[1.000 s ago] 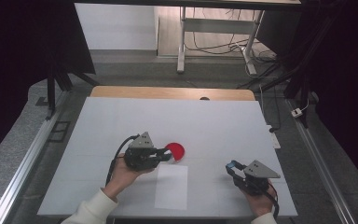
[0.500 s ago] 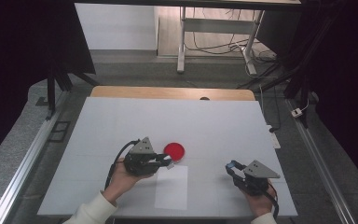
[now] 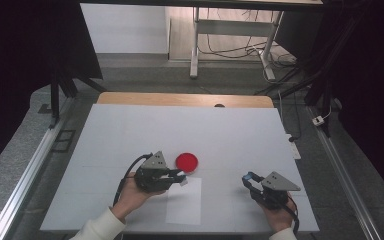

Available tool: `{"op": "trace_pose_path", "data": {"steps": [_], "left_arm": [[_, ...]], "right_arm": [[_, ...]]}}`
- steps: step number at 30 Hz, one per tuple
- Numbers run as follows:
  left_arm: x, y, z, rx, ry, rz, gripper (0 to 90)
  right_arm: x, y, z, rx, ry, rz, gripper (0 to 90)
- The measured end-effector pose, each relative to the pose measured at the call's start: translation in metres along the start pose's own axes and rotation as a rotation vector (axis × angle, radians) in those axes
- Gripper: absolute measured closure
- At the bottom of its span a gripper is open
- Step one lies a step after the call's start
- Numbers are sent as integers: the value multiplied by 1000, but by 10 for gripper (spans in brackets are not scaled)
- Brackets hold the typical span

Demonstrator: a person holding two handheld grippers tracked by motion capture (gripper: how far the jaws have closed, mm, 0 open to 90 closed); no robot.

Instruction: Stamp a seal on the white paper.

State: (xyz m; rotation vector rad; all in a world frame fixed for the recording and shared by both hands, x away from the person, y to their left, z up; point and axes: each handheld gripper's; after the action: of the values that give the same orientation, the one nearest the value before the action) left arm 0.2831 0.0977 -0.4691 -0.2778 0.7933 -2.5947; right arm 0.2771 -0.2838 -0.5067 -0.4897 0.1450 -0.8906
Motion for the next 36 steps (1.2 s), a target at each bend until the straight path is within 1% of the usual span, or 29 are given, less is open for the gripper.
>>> {"op": "trace_pose_path", "data": {"steps": [10,17,26,28,36], "left_arm": [[3,4,-4,-24,5,-3,757],[4,8,-8,-38,0,-1,758],[3,13,-12,-56,-6,-3,758],[3,14,-13,-63,-2,-2,757],[2,18,-17,-75,-11,-5,757]], "right_arm": [[0,0,0,-1,0,-1,643],[0,0,0,-3,-3,1,643],[-1,1,0,-6,-5,1,642],[-1,1,0,-7,-5,2,642],[-1,1,0,-7,-4,4,642]]}}
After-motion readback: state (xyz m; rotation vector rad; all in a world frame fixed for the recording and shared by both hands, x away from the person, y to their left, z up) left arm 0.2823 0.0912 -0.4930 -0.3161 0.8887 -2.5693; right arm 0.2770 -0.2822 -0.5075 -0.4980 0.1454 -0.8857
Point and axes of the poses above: each handheld gripper's, and its own axes: y roughly forward along the jaws, z roughly out of its top, x roughly to its right, and after that the axes turned 5 degrees about y, right-handed
